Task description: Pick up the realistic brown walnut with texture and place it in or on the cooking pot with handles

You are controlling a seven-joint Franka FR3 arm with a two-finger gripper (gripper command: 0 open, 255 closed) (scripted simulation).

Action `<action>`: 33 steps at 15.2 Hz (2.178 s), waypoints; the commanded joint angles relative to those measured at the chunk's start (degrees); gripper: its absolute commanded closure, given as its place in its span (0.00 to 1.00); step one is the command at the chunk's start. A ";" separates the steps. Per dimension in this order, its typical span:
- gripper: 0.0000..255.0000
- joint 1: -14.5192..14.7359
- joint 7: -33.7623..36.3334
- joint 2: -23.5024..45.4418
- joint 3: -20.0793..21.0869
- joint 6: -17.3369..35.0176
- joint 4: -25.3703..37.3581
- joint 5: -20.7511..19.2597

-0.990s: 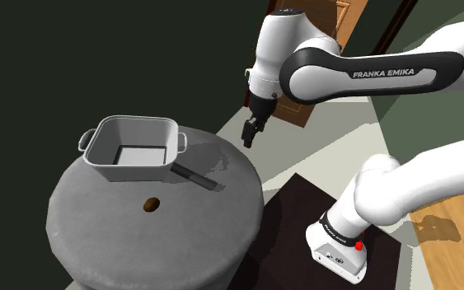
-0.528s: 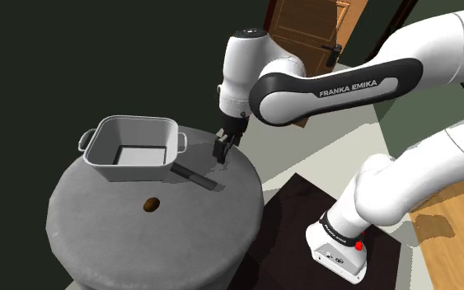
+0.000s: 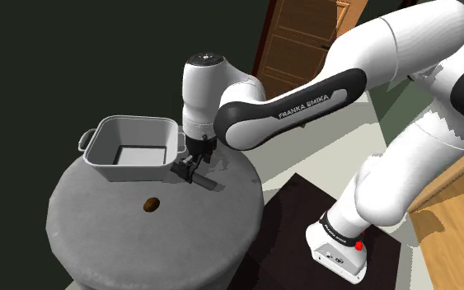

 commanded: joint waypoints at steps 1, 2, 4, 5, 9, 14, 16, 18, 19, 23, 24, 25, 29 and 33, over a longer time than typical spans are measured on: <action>0.00 0.52 2.89 4.41 0.97 1.50 2.56 -2.43; 0.00 0.98 4.41 6.70 1.32 1.99 4.08 -3.80; 0.00 2.18 7.40 11.31 1.72 2.70 7.35 -6.65; 0.00 2.92 8.82 13.61 1.78 2.93 9.09 -8.07; 0.00 6.74 13.70 22.66 1.10 3.14 16.83 -13.27; 0.00 9.03 15.94 27.83 -0.10 4.63 20.03 -16.10; 0.00 9.25 16.36 28.76 -0.49 5.76 19.72 -16.76; 0.00 9.48 16.78 29.72 -0.90 6.86 19.46 -17.44; 0.00 9.55 16.90 30.00 -1.02 7.17 19.40 -17.64; 0.00 9.55 16.90 30.00 -1.02 7.17 19.40 -17.64; 0.00 9.55 16.90 30.00 -1.02 7.17 19.40 -17.64; 0.00 9.55 16.90 30.00 -1.02 7.17 19.40 -17.64; 1.00 9.55 16.89 30.00 -1.02 7.17 19.40 -17.63; 1.00 9.55 16.90 30.00 -1.02 7.17 19.40 -17.63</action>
